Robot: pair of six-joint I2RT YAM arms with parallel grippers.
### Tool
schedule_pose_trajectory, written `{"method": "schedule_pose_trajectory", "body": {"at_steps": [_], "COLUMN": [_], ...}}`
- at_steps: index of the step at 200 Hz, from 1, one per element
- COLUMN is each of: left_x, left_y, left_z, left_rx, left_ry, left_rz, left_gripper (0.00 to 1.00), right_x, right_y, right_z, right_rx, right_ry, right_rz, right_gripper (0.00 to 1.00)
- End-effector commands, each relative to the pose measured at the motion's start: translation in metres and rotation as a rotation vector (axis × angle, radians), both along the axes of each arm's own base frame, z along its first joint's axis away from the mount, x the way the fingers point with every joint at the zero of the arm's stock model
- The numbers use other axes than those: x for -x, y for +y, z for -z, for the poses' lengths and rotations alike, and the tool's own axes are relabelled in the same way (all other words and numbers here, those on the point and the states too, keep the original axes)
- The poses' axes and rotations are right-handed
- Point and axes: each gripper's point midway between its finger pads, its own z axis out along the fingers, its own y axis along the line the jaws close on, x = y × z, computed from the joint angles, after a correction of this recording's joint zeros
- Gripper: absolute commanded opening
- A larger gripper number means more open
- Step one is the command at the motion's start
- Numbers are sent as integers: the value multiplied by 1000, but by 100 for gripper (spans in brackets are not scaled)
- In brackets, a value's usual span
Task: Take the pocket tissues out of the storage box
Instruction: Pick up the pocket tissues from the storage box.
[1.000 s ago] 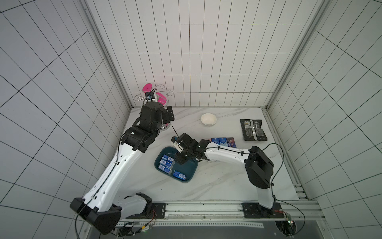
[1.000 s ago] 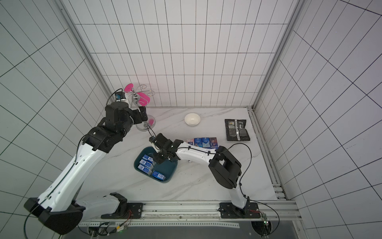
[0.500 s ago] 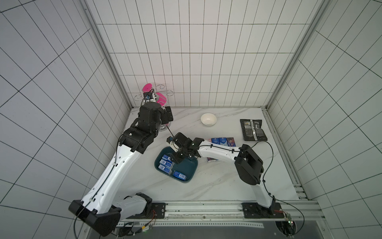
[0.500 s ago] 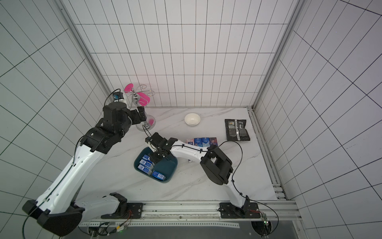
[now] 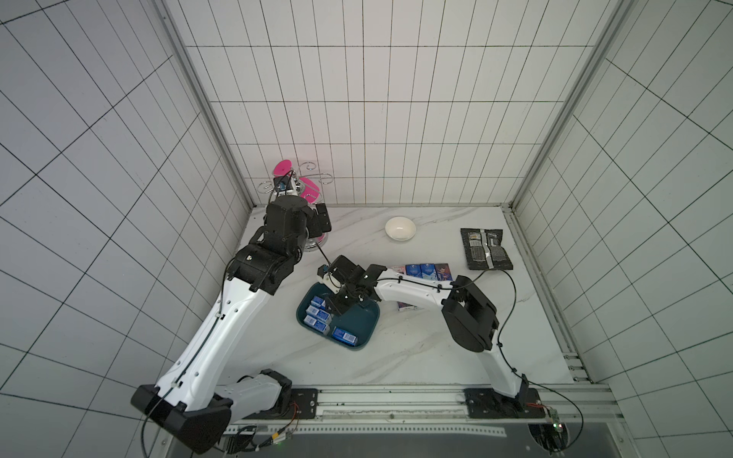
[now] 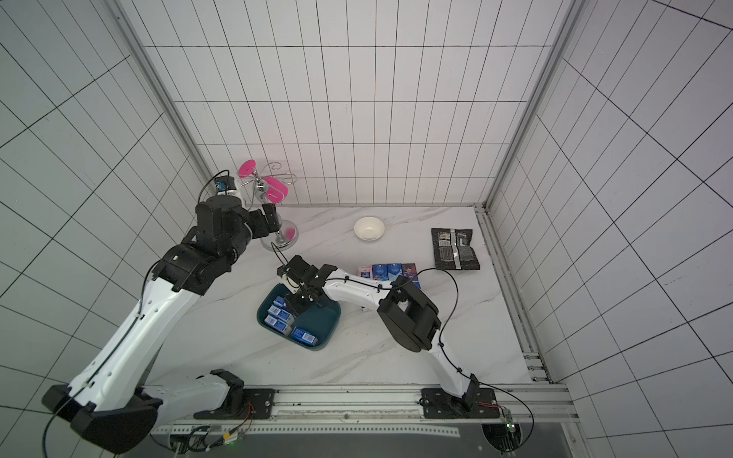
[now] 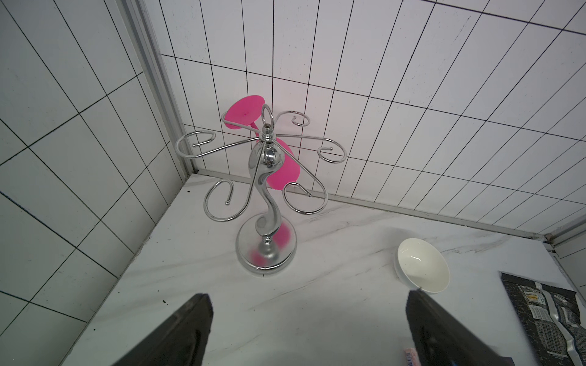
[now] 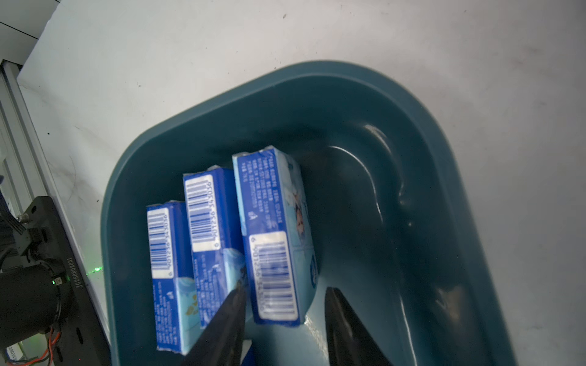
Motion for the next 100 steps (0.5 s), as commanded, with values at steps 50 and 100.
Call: {"method": "schedule_pose_trajectory", "body": {"at_steps": [50, 100], "left_x": [5, 6], "left_y": [3, 4], "left_z": [0, -2], "left_rx": [-9, -10], "left_ry": [1, -3], "left_rz": [1, -2], "left_gripper": [99, 99], "right_x": [-7, -11], "right_y": [16, 12], "right_z": [7, 10], "right_rx": [-1, 2], "right_ry": [13, 21], "right_rz": [-3, 17], "right_gripper": [43, 30]}}
